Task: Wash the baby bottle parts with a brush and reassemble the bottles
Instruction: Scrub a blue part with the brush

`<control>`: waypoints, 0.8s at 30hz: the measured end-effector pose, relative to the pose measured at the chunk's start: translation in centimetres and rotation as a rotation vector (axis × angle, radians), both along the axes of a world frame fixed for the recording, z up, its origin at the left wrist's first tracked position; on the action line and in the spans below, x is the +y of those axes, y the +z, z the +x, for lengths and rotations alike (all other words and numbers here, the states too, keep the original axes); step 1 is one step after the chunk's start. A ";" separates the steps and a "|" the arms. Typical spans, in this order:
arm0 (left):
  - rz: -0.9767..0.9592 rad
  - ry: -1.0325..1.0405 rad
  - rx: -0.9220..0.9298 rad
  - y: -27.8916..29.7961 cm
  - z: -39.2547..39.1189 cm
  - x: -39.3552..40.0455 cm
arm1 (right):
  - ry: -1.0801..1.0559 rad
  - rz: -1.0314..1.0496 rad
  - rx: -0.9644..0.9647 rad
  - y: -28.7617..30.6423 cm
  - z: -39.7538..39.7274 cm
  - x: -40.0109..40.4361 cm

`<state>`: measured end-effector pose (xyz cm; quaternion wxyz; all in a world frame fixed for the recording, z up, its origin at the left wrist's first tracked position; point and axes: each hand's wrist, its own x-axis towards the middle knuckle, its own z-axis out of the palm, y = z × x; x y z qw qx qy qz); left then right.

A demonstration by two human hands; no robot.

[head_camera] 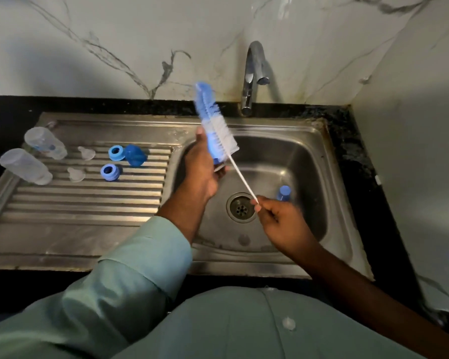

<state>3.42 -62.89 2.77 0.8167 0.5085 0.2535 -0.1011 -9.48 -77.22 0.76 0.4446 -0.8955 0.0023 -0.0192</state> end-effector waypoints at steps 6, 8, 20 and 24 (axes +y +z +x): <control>-0.207 0.077 -0.132 0.0 1.5 0.8 | 0.075 0.004 0.018 0.1 -0.2 0.1; -0.181 0.024 -0.091 -0.6 1.3 0.2 | 0.037 0.025 0.012 -0.2 0.8 0.0; -0.101 0.009 -0.019 -0.5 0.7 -0.4 | 0.016 0.037 0.042 -0.4 2.3 0.3; -0.152 -0.043 0.036 -0.6 0.9 0.3 | 0.061 0.038 0.040 -0.2 1.4 -0.1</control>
